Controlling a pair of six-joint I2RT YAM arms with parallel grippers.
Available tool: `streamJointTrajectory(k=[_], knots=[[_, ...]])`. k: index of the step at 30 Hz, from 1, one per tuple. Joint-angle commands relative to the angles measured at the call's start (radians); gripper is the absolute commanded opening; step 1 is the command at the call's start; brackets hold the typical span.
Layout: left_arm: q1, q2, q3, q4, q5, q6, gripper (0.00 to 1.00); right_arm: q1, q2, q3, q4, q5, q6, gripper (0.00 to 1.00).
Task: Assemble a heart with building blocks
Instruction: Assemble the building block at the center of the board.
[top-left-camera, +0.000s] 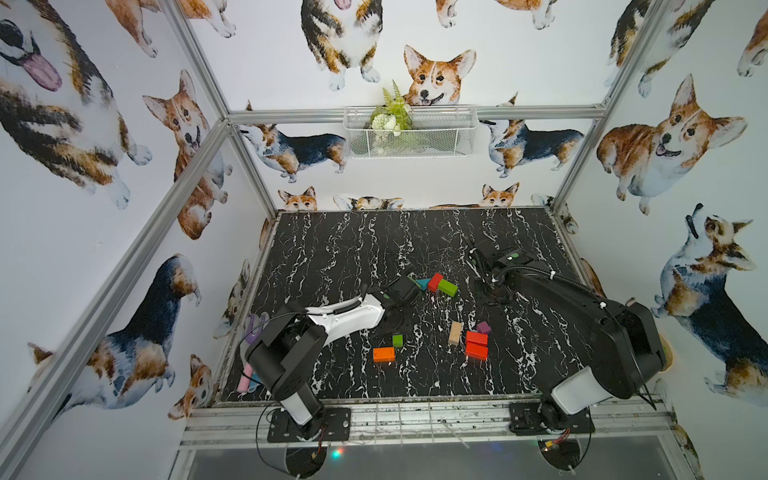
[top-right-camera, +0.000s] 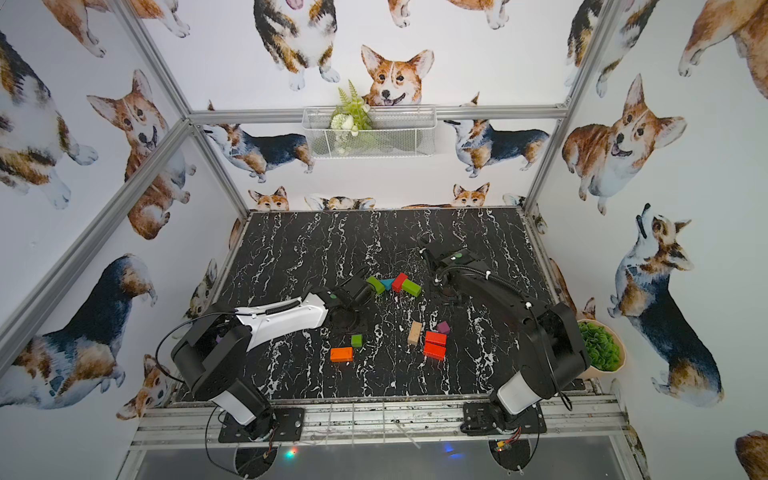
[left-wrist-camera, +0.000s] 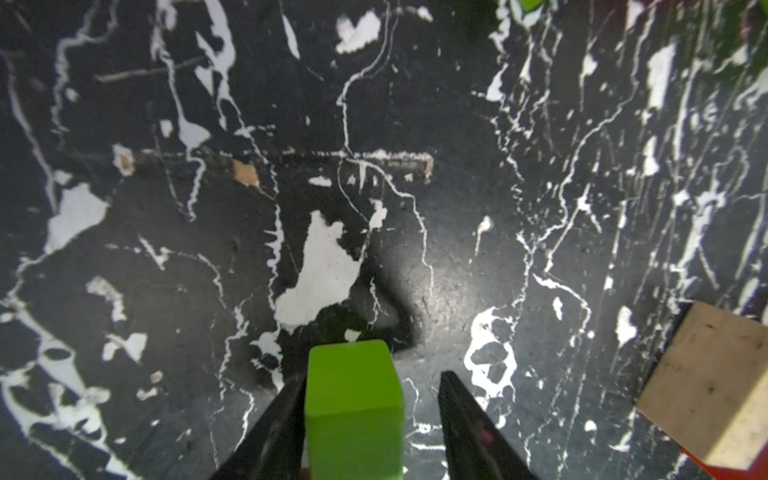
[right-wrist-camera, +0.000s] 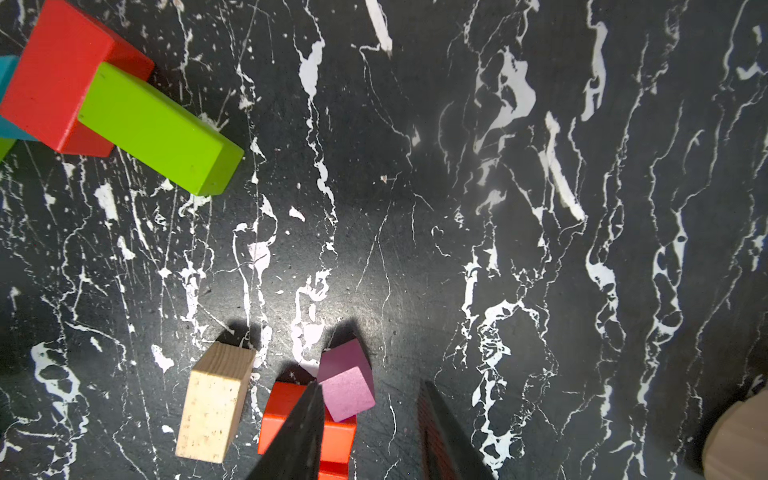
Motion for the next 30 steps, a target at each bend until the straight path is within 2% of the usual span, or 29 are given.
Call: streamJointTrajectory(k=[1,4,8,9,14,16,17,18,19,21,22,26,30], knots=[[-0.002,0.030,0.018,-0.050,-0.035,0.047,0.38,0.001,-0.009,-0.009,-0.002,0.004,0.012,0.40],[-0.004,0.046,0.032,-0.066,-0.059,0.084,0.31,0.001,-0.023,-0.012,-0.006,0.016,0.014,0.40],[0.007,0.063,0.098,-0.122,-0.136,0.202,0.10,0.000,-0.038,-0.008,-0.011,0.020,0.014,0.40],[0.012,0.065,0.115,-0.132,-0.146,0.235,0.07,0.000,-0.040,-0.008,-0.011,0.020,0.015,0.40],[0.060,0.085,0.187,-0.169,-0.187,0.440,0.01,0.000,-0.029,-0.002,-0.008,0.011,0.026,0.40],[0.095,0.102,0.184,-0.155,-0.151,0.500,0.01,0.000,-0.028,0.001,-0.006,0.007,0.029,0.40],[0.106,0.111,0.181,-0.146,-0.131,0.515,0.02,0.000,-0.029,0.001,-0.005,0.006,0.029,0.40],[0.117,0.126,0.178,-0.134,-0.111,0.529,0.09,0.000,-0.031,0.001,-0.004,0.005,0.029,0.40],[0.124,0.142,0.174,-0.118,-0.095,0.543,0.22,0.001,-0.032,0.002,-0.006,0.006,0.027,0.40],[0.124,0.155,0.159,-0.083,-0.080,0.552,0.37,0.000,-0.035,0.005,-0.012,0.009,0.023,0.40],[0.125,0.159,0.150,-0.064,-0.074,0.554,0.42,0.000,-0.037,0.006,-0.016,0.010,0.020,0.40],[0.125,0.151,0.140,-0.073,-0.065,0.530,0.47,-0.001,-0.053,0.013,-0.034,0.016,0.015,0.40],[0.125,0.057,0.073,-0.094,-0.042,0.471,0.53,-0.001,-0.075,0.011,-0.040,0.016,0.014,0.40]])
